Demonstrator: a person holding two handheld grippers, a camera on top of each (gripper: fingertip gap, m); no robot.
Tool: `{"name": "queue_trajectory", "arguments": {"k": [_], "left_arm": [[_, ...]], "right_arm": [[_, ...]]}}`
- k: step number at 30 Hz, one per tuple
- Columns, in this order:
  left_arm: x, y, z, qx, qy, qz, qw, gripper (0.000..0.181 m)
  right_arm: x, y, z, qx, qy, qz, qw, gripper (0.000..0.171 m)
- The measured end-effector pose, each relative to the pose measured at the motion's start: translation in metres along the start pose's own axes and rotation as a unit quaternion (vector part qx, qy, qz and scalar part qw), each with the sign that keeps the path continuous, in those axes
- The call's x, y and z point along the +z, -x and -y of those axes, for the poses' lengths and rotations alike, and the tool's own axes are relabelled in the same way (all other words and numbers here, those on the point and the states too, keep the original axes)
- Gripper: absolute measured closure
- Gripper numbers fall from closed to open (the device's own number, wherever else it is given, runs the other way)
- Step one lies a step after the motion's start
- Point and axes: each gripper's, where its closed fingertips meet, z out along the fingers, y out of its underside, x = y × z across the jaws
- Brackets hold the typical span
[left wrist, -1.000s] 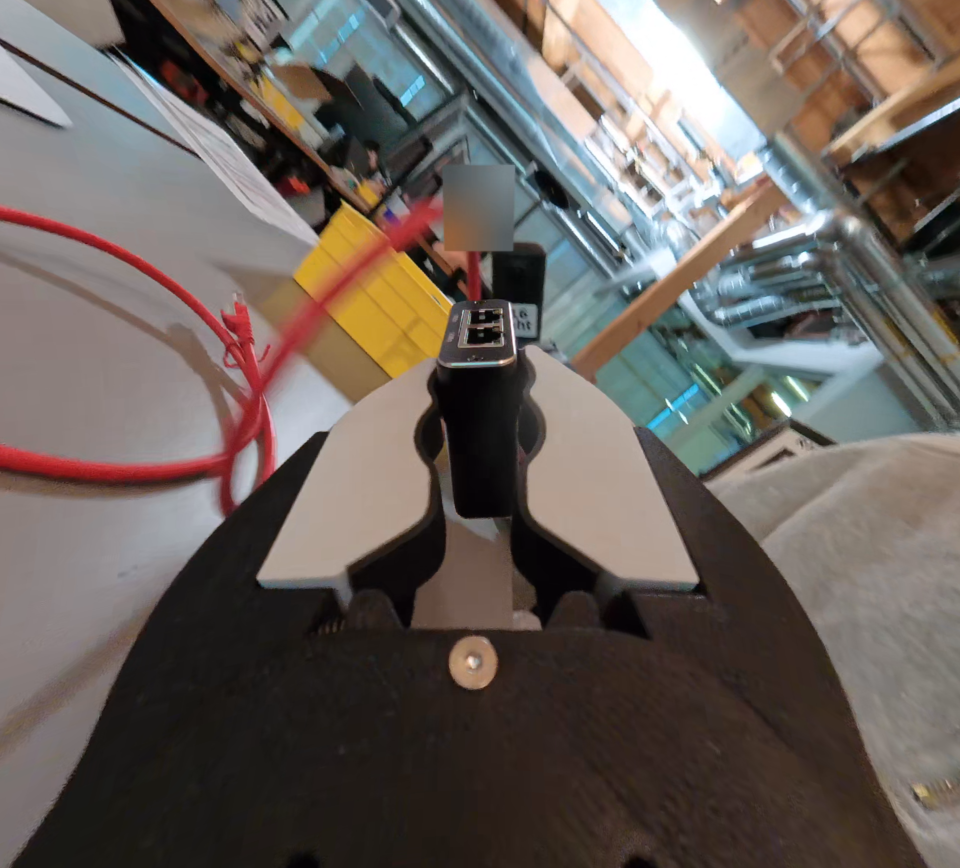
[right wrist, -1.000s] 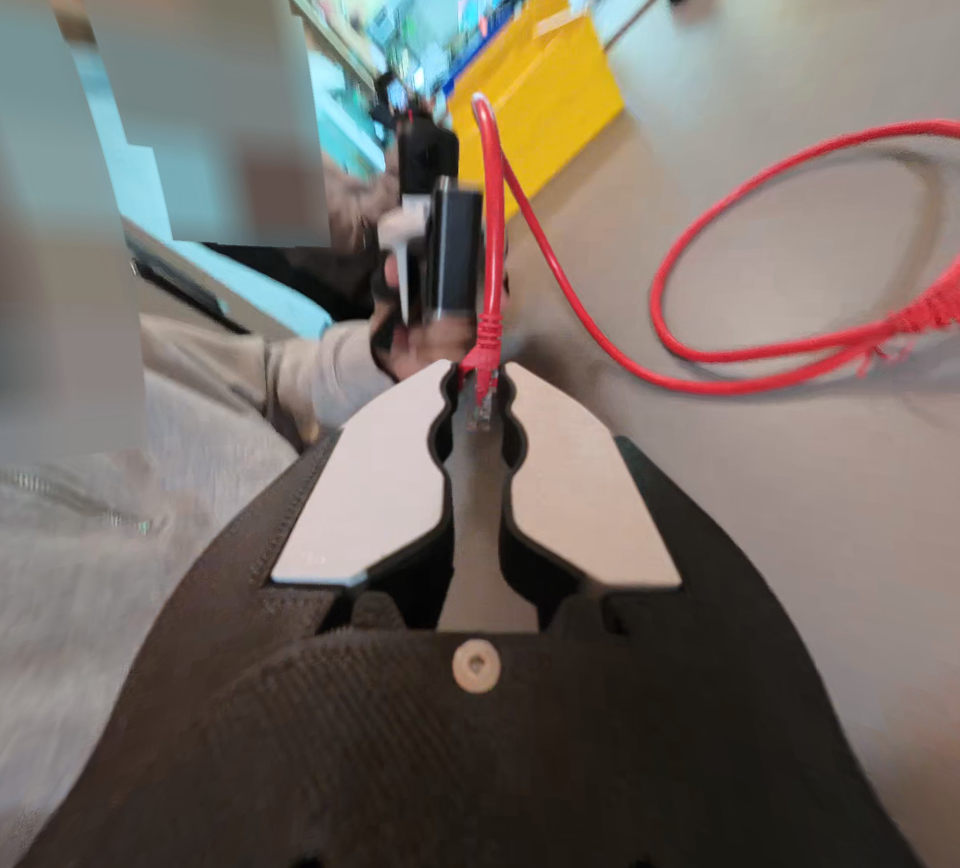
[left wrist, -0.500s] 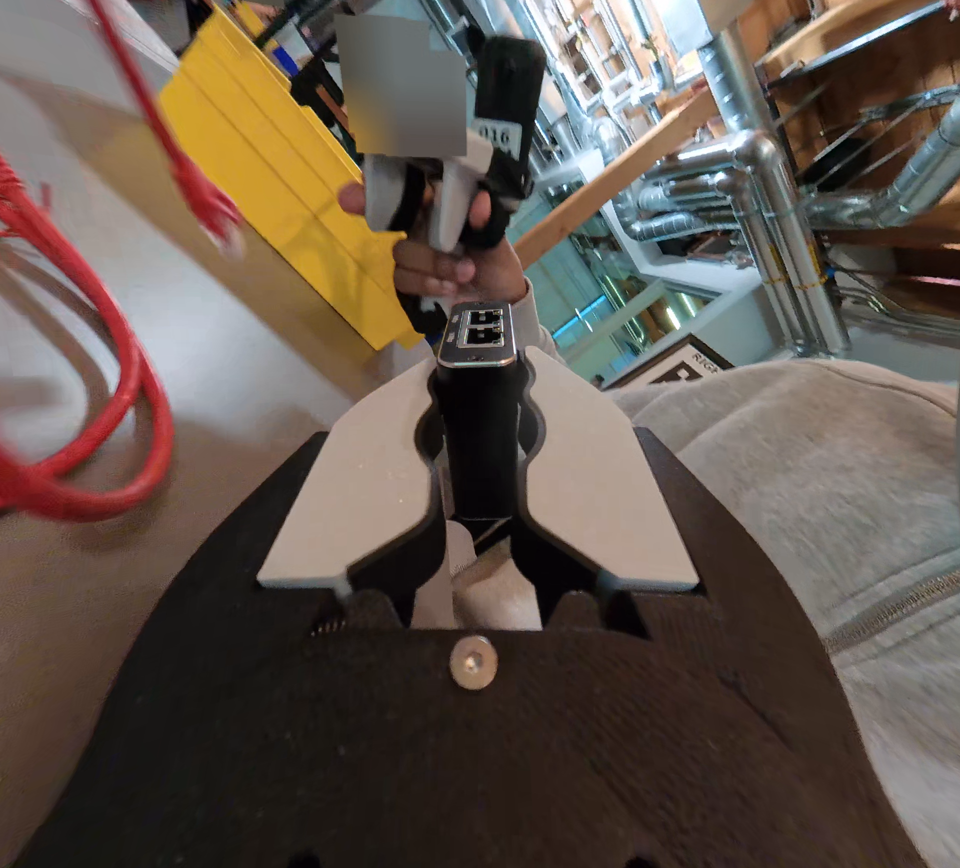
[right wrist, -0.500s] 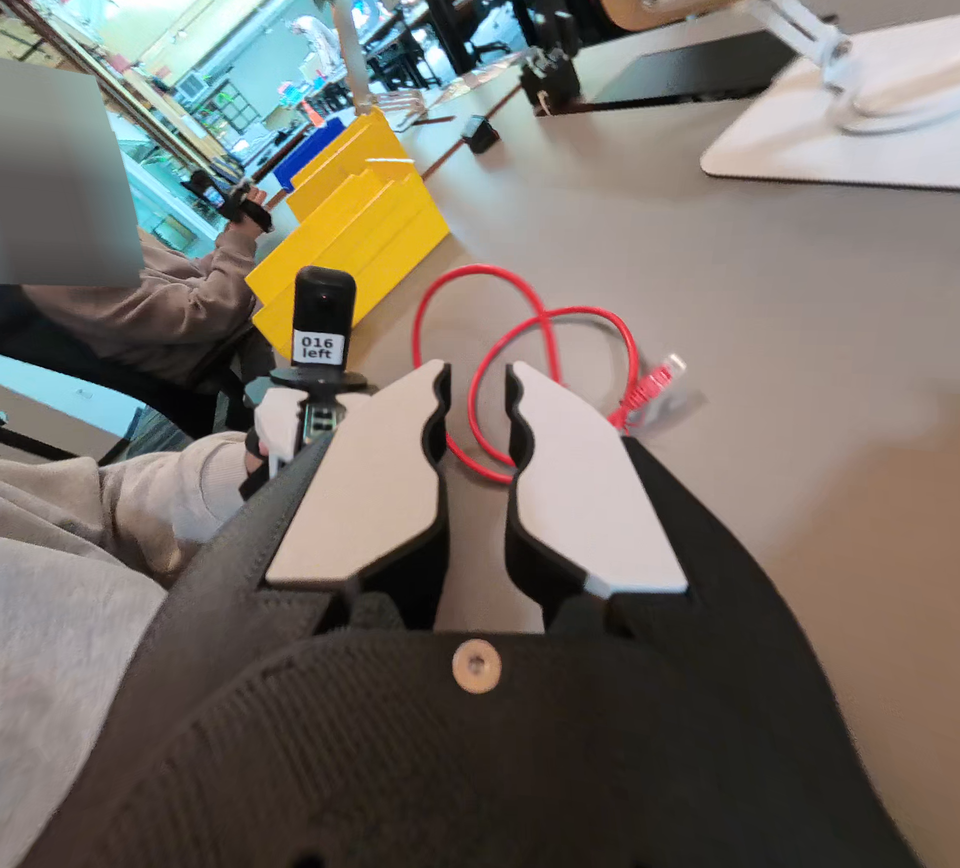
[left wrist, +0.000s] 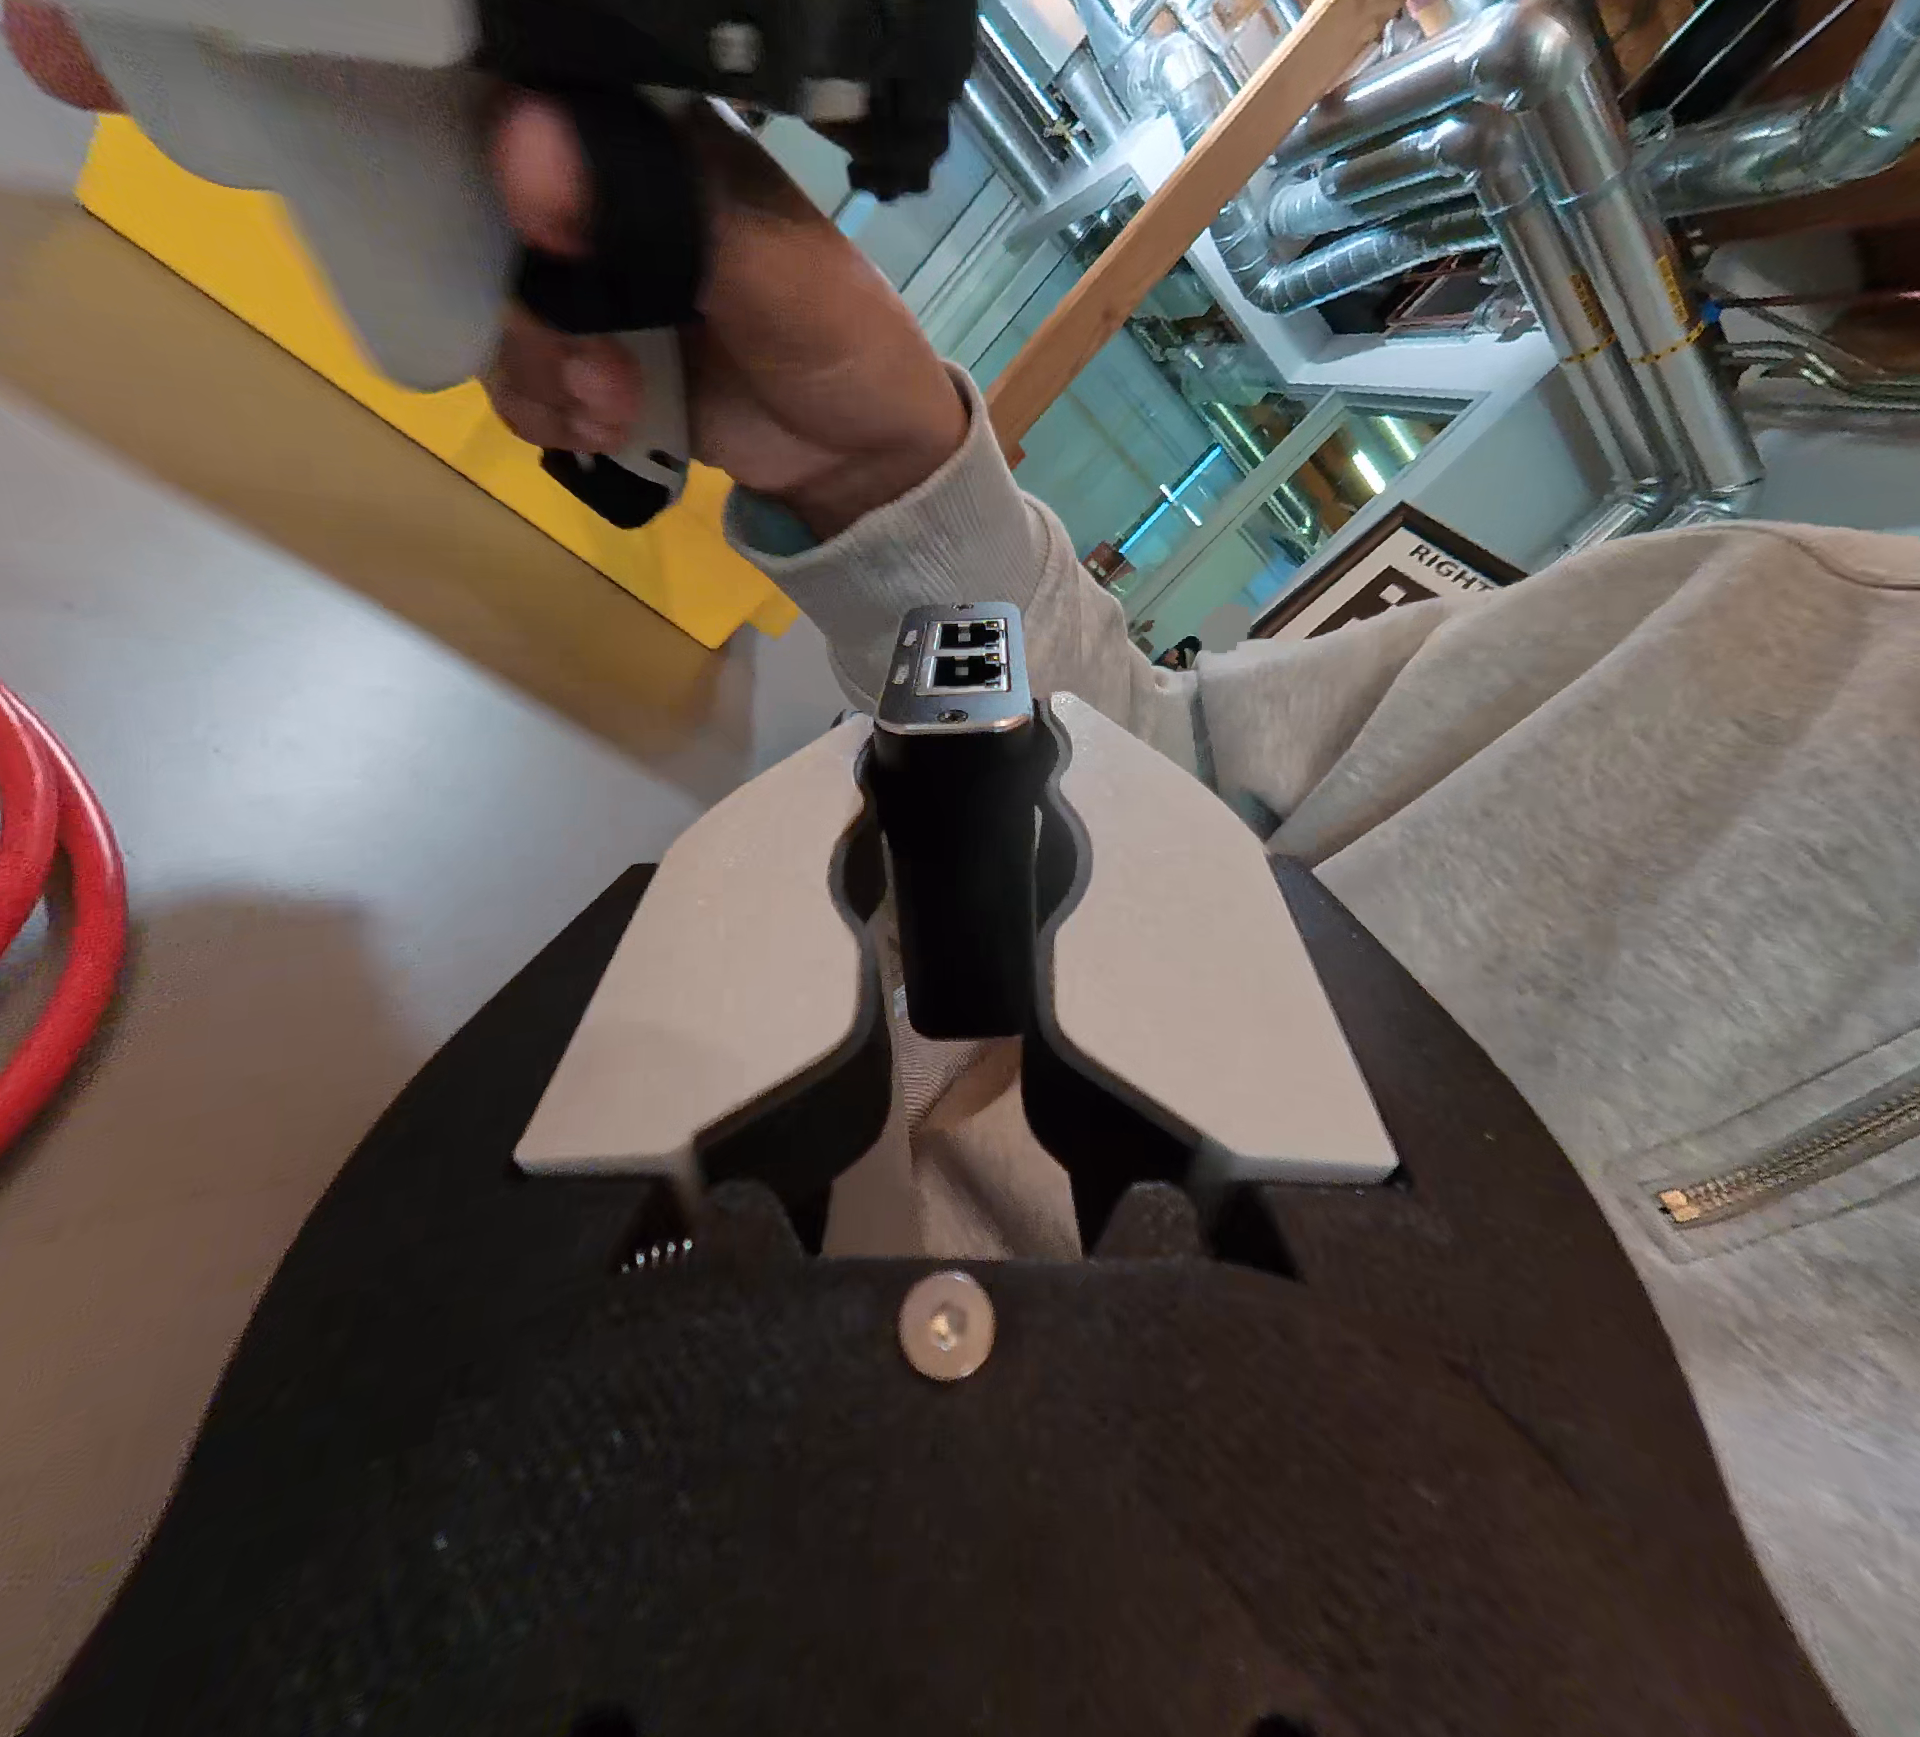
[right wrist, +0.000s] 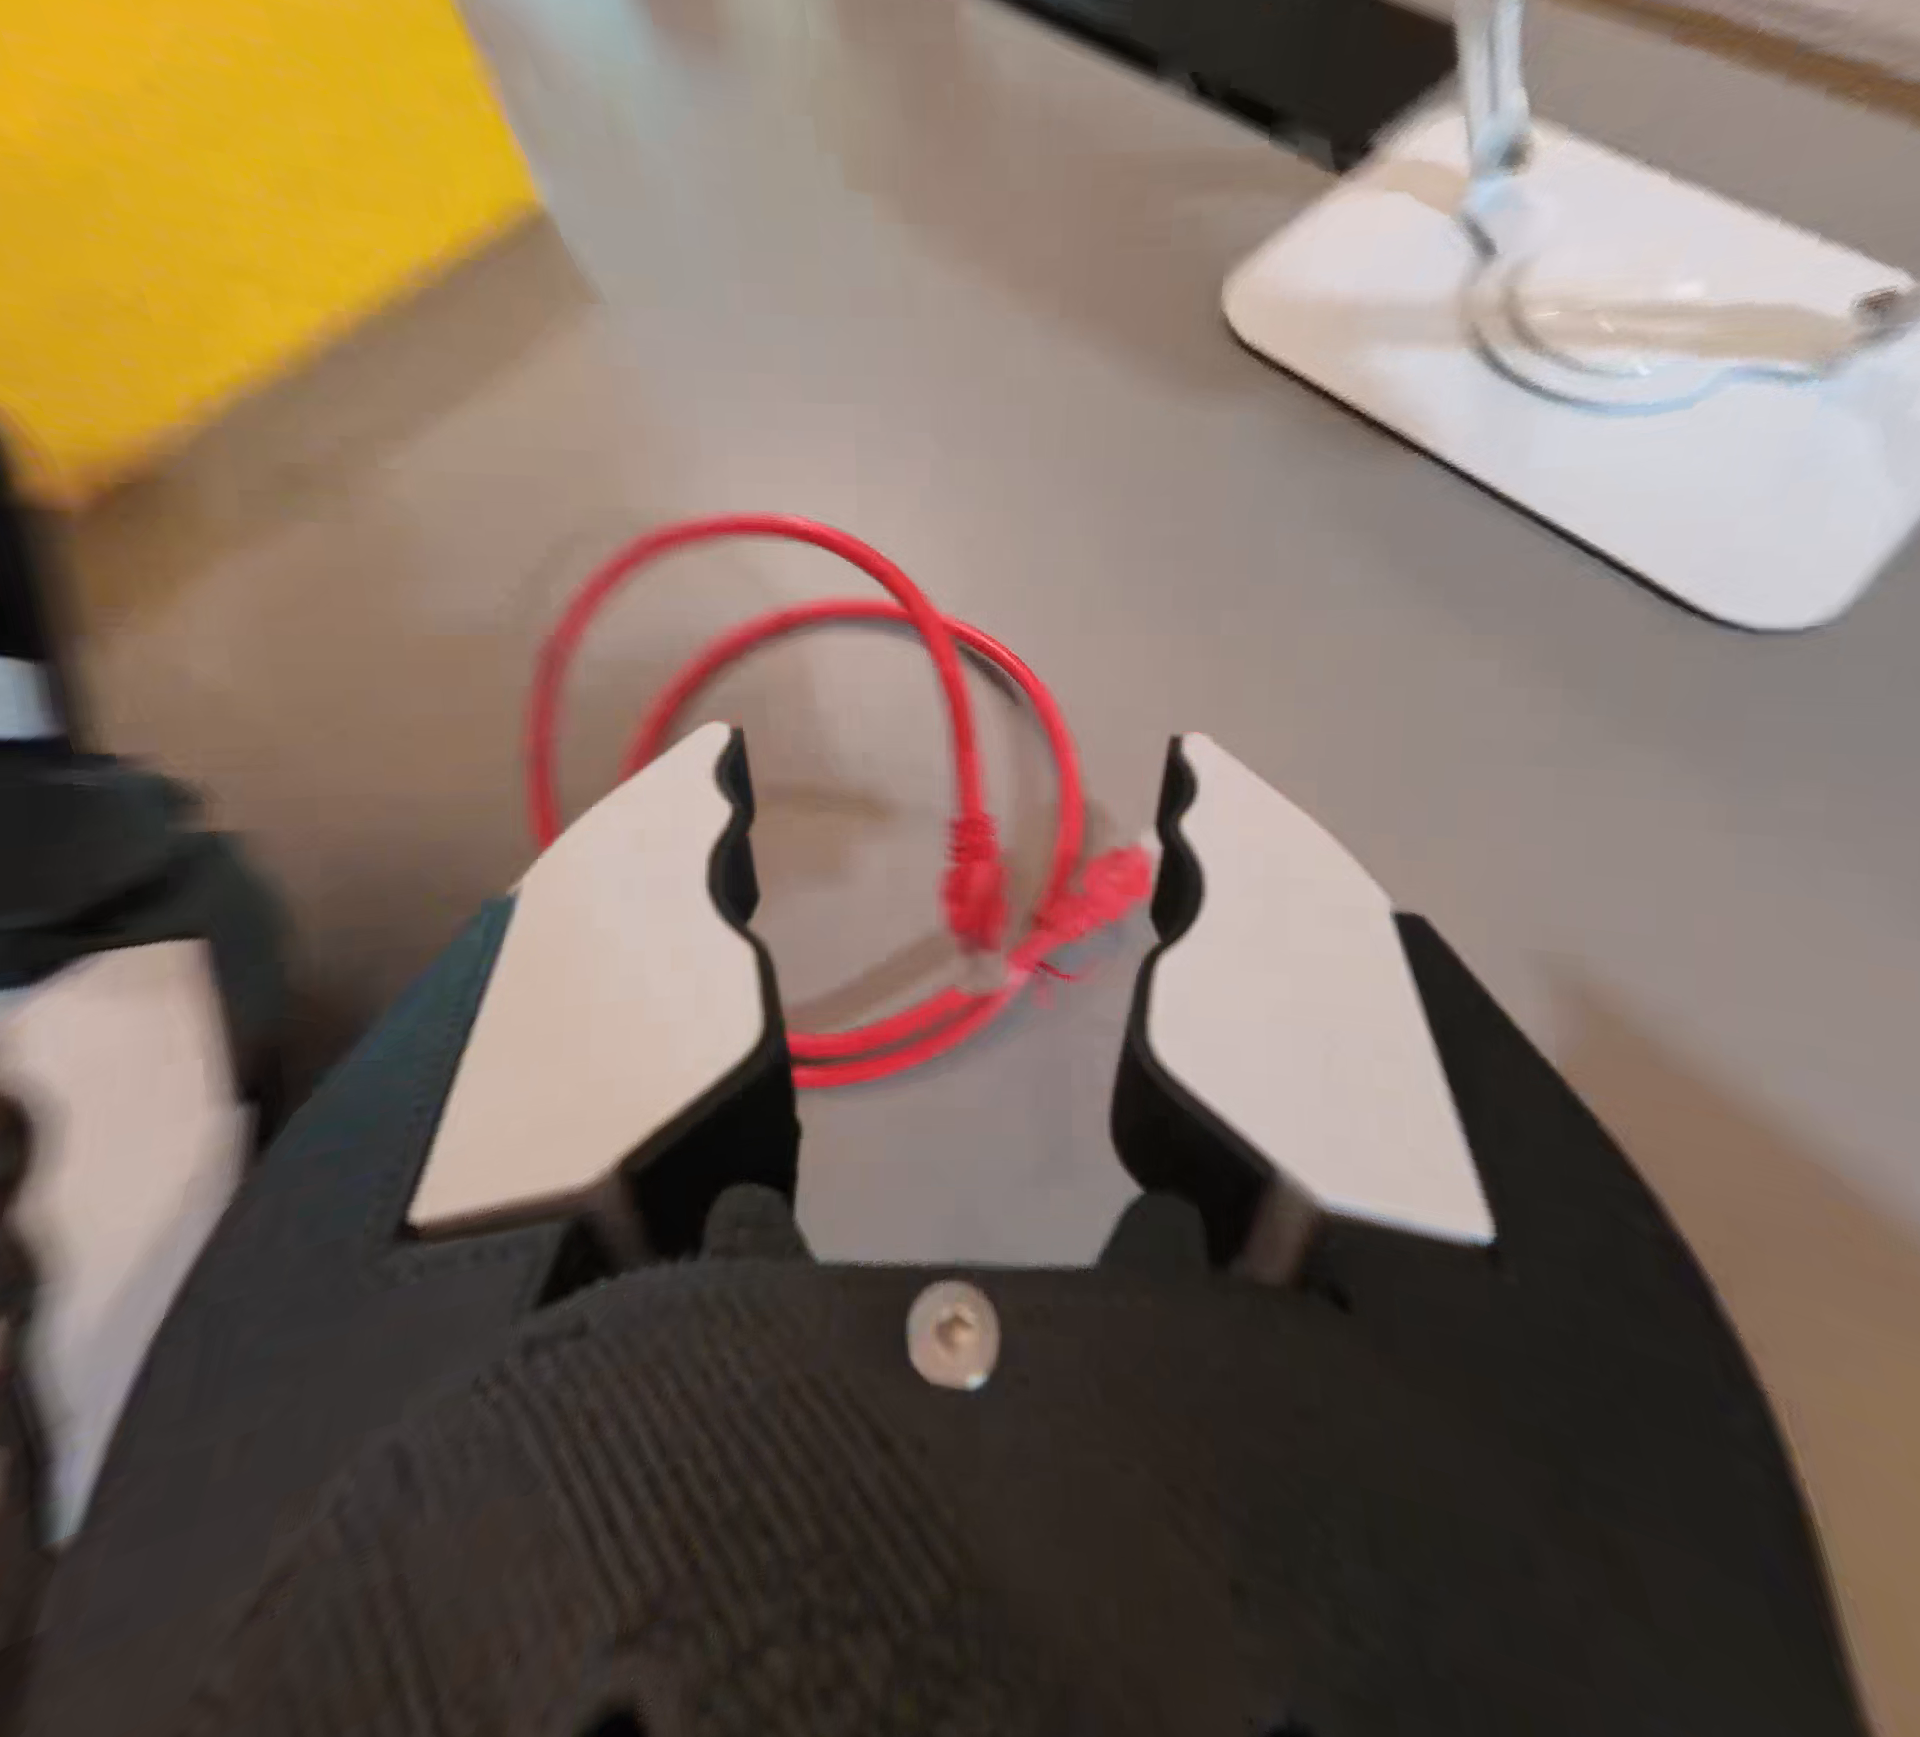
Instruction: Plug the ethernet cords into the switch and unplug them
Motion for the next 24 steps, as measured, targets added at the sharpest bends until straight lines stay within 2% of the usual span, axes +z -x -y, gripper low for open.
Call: {"name": "queue_trajectory", "arguments": {"k": [3, 6, 9, 10, 13, 14, 17, 23, 24], "left_arm": [[0.000, 0.002, -0.003, 0.011, 0.010, 0.012, 1.000, 0.156], [0.001, 0.000, -0.006, 0.016, 0.019, 0.012, 1.000, 0.156], [0.003, -0.002, -0.009, 0.015, 0.025, 0.006, 1.000, 0.156], [0.004, -0.002, -0.010, 0.015, 0.027, 0.005, 1.000, 0.156], [0.004, -0.002, -0.011, 0.013, 0.029, 0.005, 0.999, 0.156], [0.004, -0.002, -0.010, 0.014, 0.028, 0.005, 0.999, 0.156], [0.002, -0.002, -0.007, 0.014, 0.022, 0.006, 1.000, 0.156], [0.000, -0.005, -0.004, 0.013, 0.012, -0.003, 1.000, 0.156], [0.000, -0.006, -0.004, 0.013, 0.012, -0.006, 1.000, 0.156]], "right_arm": [[0.028, -0.002, -0.039, -0.005, 0.123, -0.012, 0.992, 0.098], [0.038, -0.016, -0.061, -0.058, 0.180, -0.082, 0.979, 0.094], [0.047, -0.012, -0.065, -0.047, 0.184, -0.066, 0.980, 0.099], [0.049, -0.010, -0.063, -0.035, 0.174, -0.056, 0.983, 0.103], [0.053, -0.011, -0.063, -0.063, 0.169, -0.046, 0.983, 0.144], [0.053, -0.008, -0.065, -0.082, 0.168, -0.035, 0.982, 0.147], [0.044, -0.003, -0.073, -0.122, 0.174, -0.013, 0.977, 0.145], [0.003, 0.002, -0.099, -0.082, 0.193, 0.060, 0.976, 0.131], [-0.005, 0.001, -0.100, -0.076, 0.185, 0.063, 0.978, 0.121]]}}
